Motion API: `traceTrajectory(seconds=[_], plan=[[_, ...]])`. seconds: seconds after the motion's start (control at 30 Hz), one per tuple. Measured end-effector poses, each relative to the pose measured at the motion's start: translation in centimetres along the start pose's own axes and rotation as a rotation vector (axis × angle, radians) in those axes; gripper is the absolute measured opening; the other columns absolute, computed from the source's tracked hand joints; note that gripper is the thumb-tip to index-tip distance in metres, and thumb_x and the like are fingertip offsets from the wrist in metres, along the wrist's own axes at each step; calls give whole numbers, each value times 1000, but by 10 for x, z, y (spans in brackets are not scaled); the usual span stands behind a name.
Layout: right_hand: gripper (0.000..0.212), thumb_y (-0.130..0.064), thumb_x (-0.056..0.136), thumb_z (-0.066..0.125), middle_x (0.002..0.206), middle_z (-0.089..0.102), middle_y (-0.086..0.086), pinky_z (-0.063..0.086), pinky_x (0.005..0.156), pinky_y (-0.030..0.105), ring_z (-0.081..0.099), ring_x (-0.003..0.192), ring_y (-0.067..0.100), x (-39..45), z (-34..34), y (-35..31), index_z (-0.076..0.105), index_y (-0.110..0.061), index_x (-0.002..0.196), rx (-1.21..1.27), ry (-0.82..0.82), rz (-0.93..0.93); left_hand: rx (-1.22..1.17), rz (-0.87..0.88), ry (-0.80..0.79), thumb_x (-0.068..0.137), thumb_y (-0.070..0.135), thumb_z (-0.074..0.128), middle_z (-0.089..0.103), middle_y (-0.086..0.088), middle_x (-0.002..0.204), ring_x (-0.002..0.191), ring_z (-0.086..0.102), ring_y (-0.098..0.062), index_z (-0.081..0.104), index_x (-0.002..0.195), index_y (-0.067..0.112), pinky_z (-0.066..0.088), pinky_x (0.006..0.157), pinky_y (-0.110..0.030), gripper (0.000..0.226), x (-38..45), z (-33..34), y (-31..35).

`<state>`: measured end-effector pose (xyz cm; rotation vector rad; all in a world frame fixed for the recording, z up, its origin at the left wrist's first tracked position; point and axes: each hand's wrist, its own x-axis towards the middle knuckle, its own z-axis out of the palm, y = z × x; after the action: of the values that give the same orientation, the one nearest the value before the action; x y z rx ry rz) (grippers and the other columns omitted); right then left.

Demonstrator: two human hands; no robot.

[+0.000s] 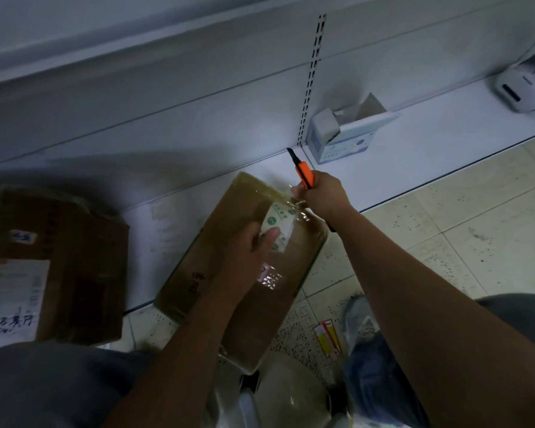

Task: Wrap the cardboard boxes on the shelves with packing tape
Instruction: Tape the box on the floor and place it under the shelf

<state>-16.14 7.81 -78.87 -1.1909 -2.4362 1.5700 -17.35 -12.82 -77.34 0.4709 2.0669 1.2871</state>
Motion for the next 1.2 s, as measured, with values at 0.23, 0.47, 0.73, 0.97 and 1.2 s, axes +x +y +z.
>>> traceTrajectory(seconds=[0.23, 0.47, 0.73, 0.97, 1.2], plan=[[15, -30, 85, 69, 78, 72, 2, 58, 82, 49, 73, 73, 21, 2, 7, 1, 57, -27, 76, -23, -43, -61, 93, -20, 1, 100, 43, 50, 65, 5, 81, 64, 62, 9, 56, 91, 16, 42, 50, -9, 28, 0, -11, 0], [9, -24, 91, 66, 75, 74, 5, 62, 74, 41, 74, 72, 26, 13, 13, -7, 65, -15, 91, -120, -169, 27, 221, -20, 54, 92, 62, 43, 67, -2, 76, 59, 60, -3, 64, 89, 8, 41, 49, -15, 57, 8, -17, 4], [17, -24, 88, 68, 89, 70, 19, 56, 76, 44, 67, 81, 32, 16, 29, 5, 64, -7, 87, -48, -113, 121, 272, -35, -27, 88, 58, 57, 71, 5, 89, 79, 67, -6, 68, 97, 15, 55, 62, -19, 46, 13, -27, 3], [21, -24, 88, 69, 75, 60, 6, 50, 76, 36, 60, 79, 25, 22, 38, 8, 57, -20, 71, -143, -130, 87, 263, -37, -57, 73, 85, 52, 66, 9, 110, 105, 61, -14, 62, 105, 40, 59, 80, -41, 56, 14, -26, -12], [57, -38, 81, 79, 124, 46, 8, 49, 87, 41, 58, 100, 25, 8, 41, 3, 53, -15, 125, -251, 112, 71, 238, -57, -24, 79, 82, 48, 59, -1, 119, 99, 62, -15, 58, 113, 35, 60, 75, -36, 59, 15, -28, -13]])
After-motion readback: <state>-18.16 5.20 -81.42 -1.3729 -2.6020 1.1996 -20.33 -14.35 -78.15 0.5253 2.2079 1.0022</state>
